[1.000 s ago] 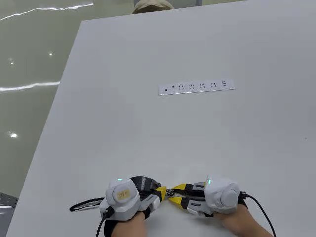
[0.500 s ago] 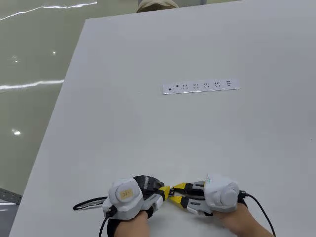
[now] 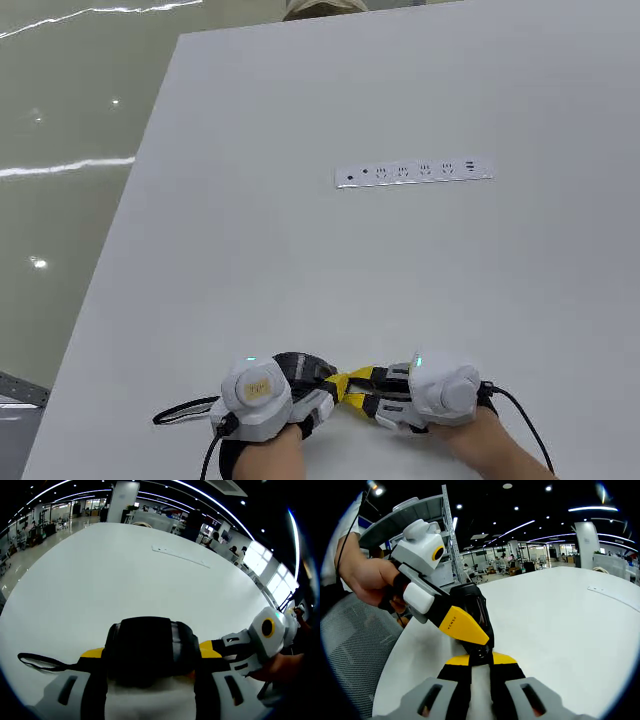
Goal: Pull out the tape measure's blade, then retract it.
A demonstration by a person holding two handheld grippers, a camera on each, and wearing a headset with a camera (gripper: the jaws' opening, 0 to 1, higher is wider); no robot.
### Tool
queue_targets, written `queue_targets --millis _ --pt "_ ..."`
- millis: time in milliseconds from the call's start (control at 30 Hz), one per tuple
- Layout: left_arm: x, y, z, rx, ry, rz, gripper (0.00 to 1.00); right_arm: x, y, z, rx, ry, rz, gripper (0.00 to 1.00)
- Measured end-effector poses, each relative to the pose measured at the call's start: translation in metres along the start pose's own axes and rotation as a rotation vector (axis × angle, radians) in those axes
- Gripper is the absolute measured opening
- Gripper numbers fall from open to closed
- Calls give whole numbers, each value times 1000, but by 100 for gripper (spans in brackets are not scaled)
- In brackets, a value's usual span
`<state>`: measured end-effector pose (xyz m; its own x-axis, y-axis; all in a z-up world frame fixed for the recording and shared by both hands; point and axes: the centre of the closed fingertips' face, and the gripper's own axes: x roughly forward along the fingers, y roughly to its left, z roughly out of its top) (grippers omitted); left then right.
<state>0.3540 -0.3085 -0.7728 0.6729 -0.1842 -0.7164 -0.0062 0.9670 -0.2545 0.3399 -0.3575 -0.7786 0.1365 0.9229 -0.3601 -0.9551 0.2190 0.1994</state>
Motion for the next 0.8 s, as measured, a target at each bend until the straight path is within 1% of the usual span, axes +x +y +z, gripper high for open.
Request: queue_targets --millis 400,733,800 --pt "0 -1 0 -4 0 -5 69 1 1 1 -14 5 4 12" --pt "0 -1 0 -3 -2 -5 69 1 1 1 -10 1 4 13" --pt "0 -1 1 -4 -4 -6 69 1 1 1 5 -2 2 13"
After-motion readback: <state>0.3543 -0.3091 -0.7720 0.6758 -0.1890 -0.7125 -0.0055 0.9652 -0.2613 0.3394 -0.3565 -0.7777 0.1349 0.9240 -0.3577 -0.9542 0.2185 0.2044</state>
